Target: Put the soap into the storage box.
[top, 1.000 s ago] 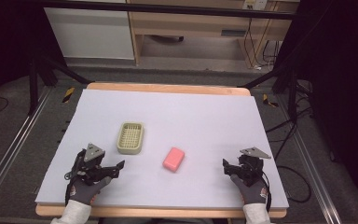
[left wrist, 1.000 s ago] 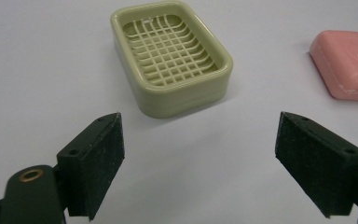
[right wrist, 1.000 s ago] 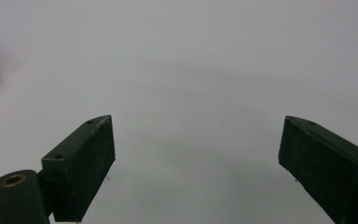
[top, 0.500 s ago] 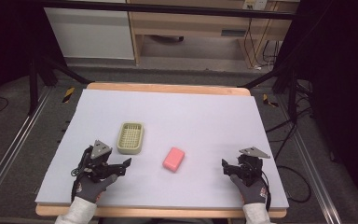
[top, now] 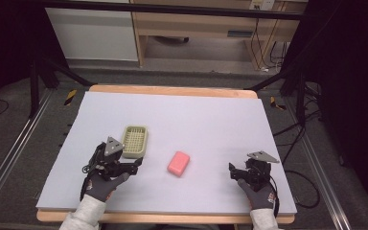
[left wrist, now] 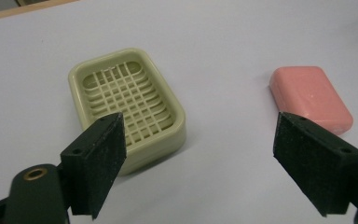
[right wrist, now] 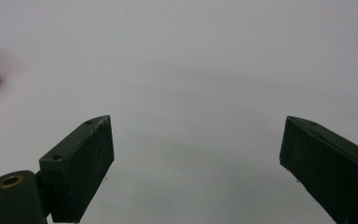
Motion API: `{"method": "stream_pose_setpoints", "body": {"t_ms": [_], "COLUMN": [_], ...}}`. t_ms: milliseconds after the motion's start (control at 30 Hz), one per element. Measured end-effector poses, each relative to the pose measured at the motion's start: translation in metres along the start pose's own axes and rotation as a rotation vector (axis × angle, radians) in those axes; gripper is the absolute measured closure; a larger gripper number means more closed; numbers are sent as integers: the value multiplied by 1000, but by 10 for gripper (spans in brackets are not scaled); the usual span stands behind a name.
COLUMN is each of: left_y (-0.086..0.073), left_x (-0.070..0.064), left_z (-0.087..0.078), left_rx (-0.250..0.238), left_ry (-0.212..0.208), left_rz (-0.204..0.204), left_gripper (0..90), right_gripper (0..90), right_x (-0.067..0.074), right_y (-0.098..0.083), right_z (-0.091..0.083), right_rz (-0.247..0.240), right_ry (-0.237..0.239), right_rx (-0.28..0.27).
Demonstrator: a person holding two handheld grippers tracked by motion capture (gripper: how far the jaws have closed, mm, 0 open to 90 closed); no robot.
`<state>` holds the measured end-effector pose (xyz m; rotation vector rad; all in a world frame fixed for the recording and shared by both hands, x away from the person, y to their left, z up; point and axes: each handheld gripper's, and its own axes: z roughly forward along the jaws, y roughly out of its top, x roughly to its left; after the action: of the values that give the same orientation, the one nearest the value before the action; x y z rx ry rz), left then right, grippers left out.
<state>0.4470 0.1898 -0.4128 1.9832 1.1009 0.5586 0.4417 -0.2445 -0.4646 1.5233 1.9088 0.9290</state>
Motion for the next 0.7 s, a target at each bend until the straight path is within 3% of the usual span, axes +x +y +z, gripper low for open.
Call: {"method": "stream_pose_setpoints", "body": {"t_ms": [700], "left_y": [30], "left_x": [-39], "left_z": [24], "left_rx": [8], "left_ry": [-53], "left_rz": [69], "left_gripper": [181], "right_gripper": [98], "right_x": [1], "right_y": [0], "right_z": [0], "right_rz": [-8], "right_ry": [8], "right_rx": [-4]}}
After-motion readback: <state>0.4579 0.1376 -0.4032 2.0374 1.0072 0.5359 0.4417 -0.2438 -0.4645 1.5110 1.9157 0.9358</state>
